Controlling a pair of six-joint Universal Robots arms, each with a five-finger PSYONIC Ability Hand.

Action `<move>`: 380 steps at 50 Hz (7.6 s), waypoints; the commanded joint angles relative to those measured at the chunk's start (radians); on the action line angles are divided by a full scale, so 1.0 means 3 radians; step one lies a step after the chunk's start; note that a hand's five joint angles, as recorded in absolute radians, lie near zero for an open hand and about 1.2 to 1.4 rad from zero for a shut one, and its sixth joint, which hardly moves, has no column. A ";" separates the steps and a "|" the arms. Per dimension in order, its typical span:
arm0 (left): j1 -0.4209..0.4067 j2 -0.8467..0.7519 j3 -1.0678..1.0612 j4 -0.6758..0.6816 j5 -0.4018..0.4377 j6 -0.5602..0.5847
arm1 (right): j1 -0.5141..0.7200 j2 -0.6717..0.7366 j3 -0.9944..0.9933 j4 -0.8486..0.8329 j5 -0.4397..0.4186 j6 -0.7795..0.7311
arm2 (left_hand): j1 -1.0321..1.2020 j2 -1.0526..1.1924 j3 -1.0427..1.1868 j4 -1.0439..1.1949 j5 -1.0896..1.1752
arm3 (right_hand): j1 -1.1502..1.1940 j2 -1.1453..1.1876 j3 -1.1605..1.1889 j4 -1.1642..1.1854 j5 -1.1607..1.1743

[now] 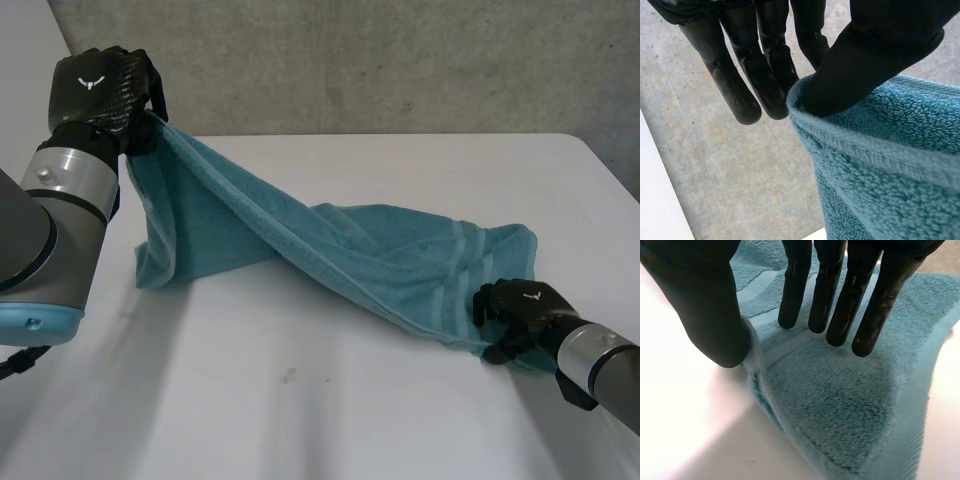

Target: Fold the laundry

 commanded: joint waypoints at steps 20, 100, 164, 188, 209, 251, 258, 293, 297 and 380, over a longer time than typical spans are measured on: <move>0.0066 -0.0004 -0.0035 -0.0406 0.0040 0.0036 | -0.0141 -0.1077 -0.0744 0.0524 0.0355 -0.0018 | 0.0645 0.0594 0.0601 0.0596 0.0610 | 0.2367 0.1969 0.1973 0.1968 0.2079; 0.0434 -0.1114 -0.0634 0.0601 0.0342 0.0521 | 0.0488 -0.0085 -0.0580 -0.0463 0.0892 -0.0810 | -0.0555 -0.0607 -0.0600 -0.0604 -0.0590 | 0.2367 0.1969 0.1973 0.1968 0.2079; 0.1048 0.1049 -0.0603 -0.1020 0.0879 0.0874 | -0.0065 -0.1368 -0.1879 0.2360 0.0841 -0.1734 | 0.0645 0.0594 0.0601 0.0596 0.0610 | 0.2367 0.1969 0.1973 0.1968 0.2079; 0.0686 -0.1308 0.1118 -0.1025 0.0547 0.1570 | 0.0288 0.0457 -0.2907 0.1388 0.1245 -0.1541 | 0.0645 0.0594 0.0601 0.0596 0.0610 | 0.2367 0.1969 0.1973 0.1968 0.2079; 0.0521 -0.0597 0.1780 0.0570 0.0337 0.0833 | 0.0431 -0.0320 -0.3162 -0.0498 0.1541 -0.0999 | 0.0645 0.0594 0.0601 0.0596 0.0610 | 0.2367 0.1969 0.1973 0.1968 0.2079; 0.1053 0.0342 -0.1048 -0.1171 0.0485 0.0654 | 0.0166 -0.0835 -0.0857 0.1605 0.0984 -0.1825 | 0.0645 0.0594 0.0601 0.0596 0.0610 | 0.2367 0.1969 0.1973 0.1968 0.2079; 0.1278 0.0589 -0.1180 -0.1618 0.0904 0.0996 | -0.0013 -0.1016 -0.0713 0.2155 0.0953 -0.2590 | 0.0645 0.0594 0.0601 0.0596 0.0610 | 0.2367 0.1969 0.1973 0.1968 0.2079; 0.0660 -0.2233 0.1559 -0.0243 0.0582 0.1120 | 0.0498 0.1500 -0.2891 -0.0258 0.1280 -0.1863 | 0.0645 0.0594 0.0601 0.0596 0.0610 | 0.2367 0.1969 0.1973 0.1968 0.2079; 0.0634 -0.2489 0.1862 -0.0238 0.0567 0.1125 | 0.0513 0.1822 -0.3219 -0.0458 0.1306 -0.1889 | 0.0645 0.0594 0.0601 0.0596 0.0610 | 0.2367 0.1969 0.1973 0.1968 0.2079; 0.0343 -0.0055 -0.1130 0.0228 0.0572 -0.0230 | -0.0627 0.0983 -0.1685 0.0223 0.0161 -0.0687 | -0.3427 -0.3479 -0.3472 -0.3476 -0.3462 | 0.0775 0.0377 0.0381 0.0376 0.0487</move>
